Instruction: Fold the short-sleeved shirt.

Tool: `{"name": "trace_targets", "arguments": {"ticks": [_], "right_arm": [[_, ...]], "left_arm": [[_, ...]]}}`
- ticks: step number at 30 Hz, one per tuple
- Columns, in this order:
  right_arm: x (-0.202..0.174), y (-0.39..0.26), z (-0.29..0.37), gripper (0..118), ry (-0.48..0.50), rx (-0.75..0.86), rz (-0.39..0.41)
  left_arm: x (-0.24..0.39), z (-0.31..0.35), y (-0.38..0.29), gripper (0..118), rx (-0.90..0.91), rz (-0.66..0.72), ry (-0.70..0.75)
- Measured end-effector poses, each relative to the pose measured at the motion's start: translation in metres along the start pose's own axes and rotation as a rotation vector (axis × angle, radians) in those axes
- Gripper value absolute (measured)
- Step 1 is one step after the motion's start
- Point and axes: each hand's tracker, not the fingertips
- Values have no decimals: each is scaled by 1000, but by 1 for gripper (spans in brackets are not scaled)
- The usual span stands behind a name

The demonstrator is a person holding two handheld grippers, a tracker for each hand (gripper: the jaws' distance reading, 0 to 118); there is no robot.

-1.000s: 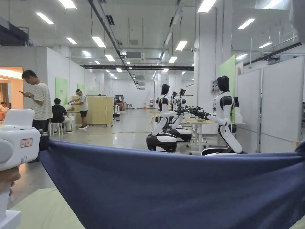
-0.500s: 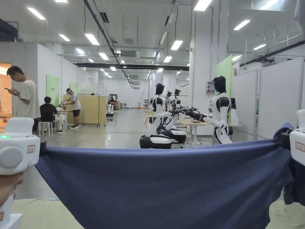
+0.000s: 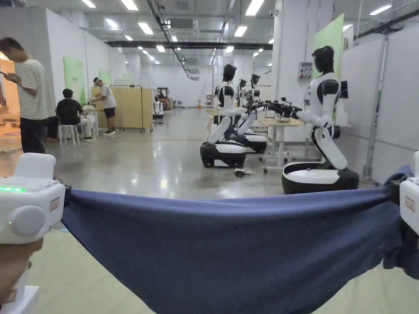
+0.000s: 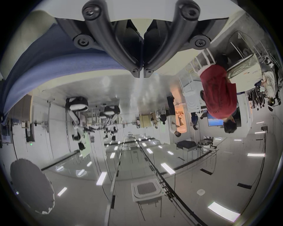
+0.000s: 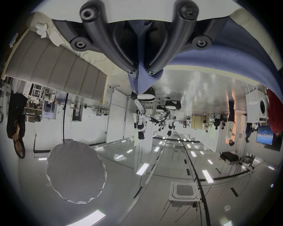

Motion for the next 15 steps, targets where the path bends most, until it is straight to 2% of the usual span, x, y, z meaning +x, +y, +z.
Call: {"name": "trace_targets", "arguments": {"ticks": [6, 9, 13, 15], "right_arm": [[-10, -99, -22, 8, 19, -119, -8], [-8, -144, -19, 8, 17, -177, 13], [1, -185, 5, 8, 72, -210, 29], [7, -198, 24, 8, 81, -218, 55]], "left_arm": [[33, -29, -98, 0, -128, -44, -17], [47, -19, -138, 0, -139, -35, -33], [55, 5, -180, 0, -219, -57, -69], [51, 24, -193, 0, -240, -19, -79]]}}
